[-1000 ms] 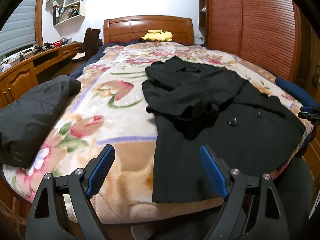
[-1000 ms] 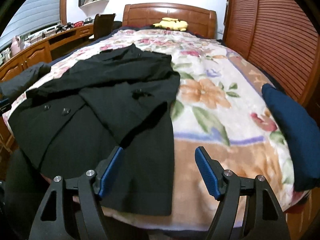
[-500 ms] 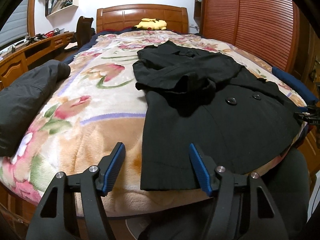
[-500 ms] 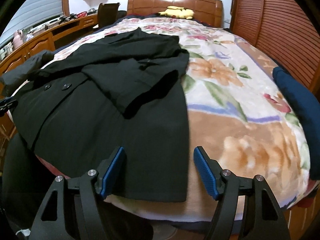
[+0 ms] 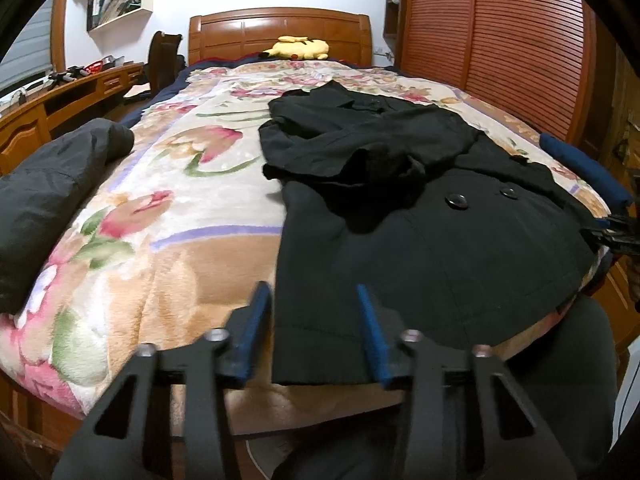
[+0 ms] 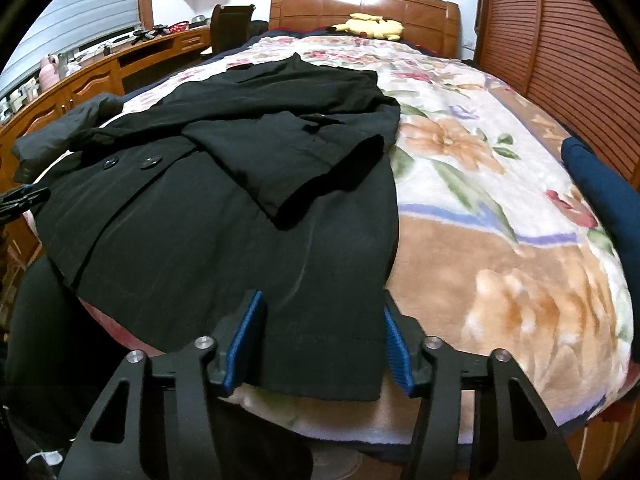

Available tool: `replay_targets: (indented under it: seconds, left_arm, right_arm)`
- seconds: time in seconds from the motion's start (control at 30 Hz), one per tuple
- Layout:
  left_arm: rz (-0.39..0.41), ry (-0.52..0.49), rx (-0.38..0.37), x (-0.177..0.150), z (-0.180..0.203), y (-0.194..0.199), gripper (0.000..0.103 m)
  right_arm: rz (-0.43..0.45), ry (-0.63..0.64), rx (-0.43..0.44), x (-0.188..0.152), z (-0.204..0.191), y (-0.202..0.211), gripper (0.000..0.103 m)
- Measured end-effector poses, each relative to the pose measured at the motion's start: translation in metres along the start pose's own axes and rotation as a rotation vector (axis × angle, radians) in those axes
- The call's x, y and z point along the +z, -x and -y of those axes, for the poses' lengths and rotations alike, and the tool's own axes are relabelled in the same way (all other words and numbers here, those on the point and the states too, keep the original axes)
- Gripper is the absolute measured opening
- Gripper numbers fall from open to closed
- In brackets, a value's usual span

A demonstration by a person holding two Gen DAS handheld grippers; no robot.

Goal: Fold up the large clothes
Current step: 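Move both grippers to the coat hem, then close both grippers on the coat hem, then lift the hem with both grippers and fold it toward the collar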

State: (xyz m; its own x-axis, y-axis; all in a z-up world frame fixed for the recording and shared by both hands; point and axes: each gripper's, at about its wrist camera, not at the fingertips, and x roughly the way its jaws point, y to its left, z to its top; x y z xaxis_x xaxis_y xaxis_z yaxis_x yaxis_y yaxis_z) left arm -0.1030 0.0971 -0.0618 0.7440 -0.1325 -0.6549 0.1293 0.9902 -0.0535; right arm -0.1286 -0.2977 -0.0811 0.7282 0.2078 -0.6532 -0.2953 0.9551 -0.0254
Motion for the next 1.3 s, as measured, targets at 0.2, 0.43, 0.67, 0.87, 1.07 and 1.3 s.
replay_targets:
  seconds: [0.2, 0.43, 0.67, 0.87, 1.07, 1.3]
  left_arm:
    - [-0.012, -0.017, -0.006, 0.004, 0.002, 0.004, 0.012]
    - [0.065, -0.053, 0.016, 0.016, 0.011, 0.031, 0.006]
    - [0.183, -0.079, 0.007, 0.051, 0.016, 0.072, 0.005]
    - [0.272, -0.098, 0.019, 0.079, 0.015, 0.100, 0.005]
    - [0.344, -0.099, 0.036, 0.099, 0.004, 0.131, 0.005]
    - [0.415, -0.130, 0.067, 0.117, 0.003, 0.166, 0.005]
  right_arm:
    - [-0.004, 0.004, 0.000, 0.005, -0.002, -0.001, 0.038]
    - [0.030, 0.005, -0.012, 0.012, -0.006, 0.006, 0.011]
    - [0.202, -0.001, -0.011, 0.031, -0.006, 0.048, 0.009]
    - [0.292, 0.009, -0.011, 0.048, -0.008, 0.080, 0.008]
    - [0.375, 0.011, 0.006, 0.054, -0.005, 0.120, 0.008]
    - [0.460, 0.037, 0.016, 0.048, -0.007, 0.162, 0.008]
